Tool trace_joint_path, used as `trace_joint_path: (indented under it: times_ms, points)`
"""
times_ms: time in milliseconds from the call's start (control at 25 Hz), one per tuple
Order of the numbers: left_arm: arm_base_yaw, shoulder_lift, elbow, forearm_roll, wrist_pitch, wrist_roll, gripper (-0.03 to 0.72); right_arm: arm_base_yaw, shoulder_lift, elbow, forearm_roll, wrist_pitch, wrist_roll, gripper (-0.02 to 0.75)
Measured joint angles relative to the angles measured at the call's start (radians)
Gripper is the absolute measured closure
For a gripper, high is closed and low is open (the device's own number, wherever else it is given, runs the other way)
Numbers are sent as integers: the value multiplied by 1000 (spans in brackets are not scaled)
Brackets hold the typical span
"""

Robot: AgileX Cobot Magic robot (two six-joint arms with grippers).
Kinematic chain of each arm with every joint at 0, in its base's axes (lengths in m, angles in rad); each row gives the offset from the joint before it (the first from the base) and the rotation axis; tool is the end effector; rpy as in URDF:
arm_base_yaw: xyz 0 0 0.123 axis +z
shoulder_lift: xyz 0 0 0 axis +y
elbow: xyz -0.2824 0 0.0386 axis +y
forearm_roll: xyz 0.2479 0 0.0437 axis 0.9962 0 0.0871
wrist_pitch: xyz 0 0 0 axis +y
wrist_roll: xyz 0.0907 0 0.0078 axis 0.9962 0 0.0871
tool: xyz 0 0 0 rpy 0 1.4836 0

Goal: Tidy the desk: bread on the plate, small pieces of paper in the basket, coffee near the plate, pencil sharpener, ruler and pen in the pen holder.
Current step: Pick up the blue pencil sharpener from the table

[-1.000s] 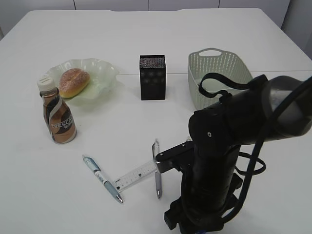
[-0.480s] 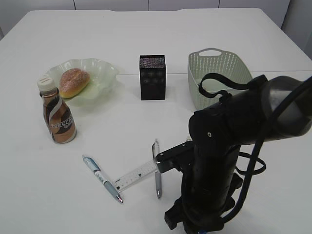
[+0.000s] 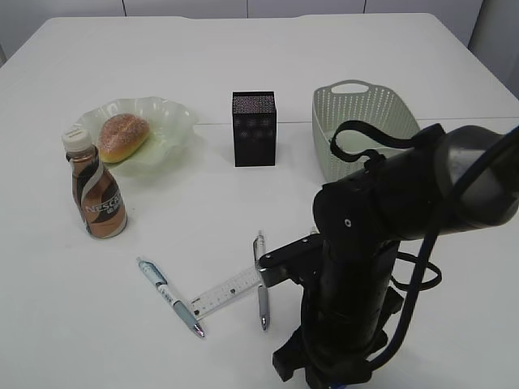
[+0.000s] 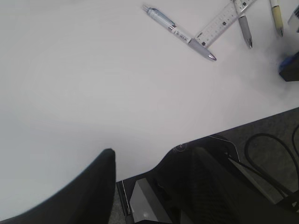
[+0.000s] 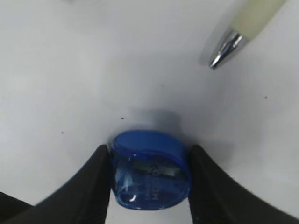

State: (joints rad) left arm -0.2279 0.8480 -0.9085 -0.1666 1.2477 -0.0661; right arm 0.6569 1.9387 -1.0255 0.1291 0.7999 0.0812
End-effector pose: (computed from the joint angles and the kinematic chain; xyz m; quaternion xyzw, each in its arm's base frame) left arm 0.1214 -0.0429 0.3389 0.0710 0.9665 -0.1160 0.2178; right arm 0.2474 0.2014 0.1126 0.2389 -0.9696 -0.0321 0.0419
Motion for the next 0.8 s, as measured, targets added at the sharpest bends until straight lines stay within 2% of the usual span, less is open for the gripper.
trace_joint_path:
  times_ms: [160, 320, 560, 800]
  points:
    - [0, 0, 0, 0, 0, 0, 309, 0, 2, -4, 0, 16, 0, 381]
    - [0, 0, 0, 0, 0, 0, 309, 0, 13, -43, -19, 97, 0, 381]
    - [0, 0, 0, 0, 0, 0, 309, 0, 17, -174, -36, 247, 0, 381]
    - [0, 0, 0, 0, 0, 0, 309, 0, 0, -318, -63, 292, -4, 381]
